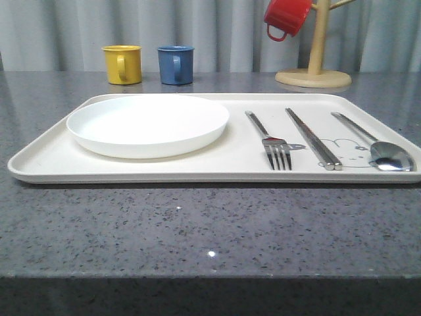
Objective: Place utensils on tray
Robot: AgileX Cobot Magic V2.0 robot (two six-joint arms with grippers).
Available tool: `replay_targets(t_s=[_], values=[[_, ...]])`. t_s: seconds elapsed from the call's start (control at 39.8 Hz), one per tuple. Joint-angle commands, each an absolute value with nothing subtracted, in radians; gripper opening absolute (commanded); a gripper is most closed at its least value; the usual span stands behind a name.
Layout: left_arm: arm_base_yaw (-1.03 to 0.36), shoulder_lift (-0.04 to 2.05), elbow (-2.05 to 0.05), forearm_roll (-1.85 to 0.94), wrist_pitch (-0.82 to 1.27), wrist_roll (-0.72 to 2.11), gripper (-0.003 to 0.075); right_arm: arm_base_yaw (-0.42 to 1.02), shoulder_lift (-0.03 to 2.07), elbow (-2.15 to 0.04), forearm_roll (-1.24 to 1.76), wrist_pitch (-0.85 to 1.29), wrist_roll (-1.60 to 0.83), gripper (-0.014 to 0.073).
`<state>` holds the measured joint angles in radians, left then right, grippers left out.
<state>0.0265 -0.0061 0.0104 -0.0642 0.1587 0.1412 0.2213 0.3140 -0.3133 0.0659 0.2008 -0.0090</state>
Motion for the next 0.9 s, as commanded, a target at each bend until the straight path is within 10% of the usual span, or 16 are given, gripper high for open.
replay_targets(t_s=[0.0,0.88], values=[[0.029,-0.031,0.007,-0.068,0.067,0.129,-0.0018,0.219,0.319,-0.341,0.057,0.126,-0.017,-0.0068],[0.029,-0.029,0.007,-0.068,0.067,0.129,-0.0018,0.0,-0.027,0.026,0.097,0.152,-0.012,-0.0068]])
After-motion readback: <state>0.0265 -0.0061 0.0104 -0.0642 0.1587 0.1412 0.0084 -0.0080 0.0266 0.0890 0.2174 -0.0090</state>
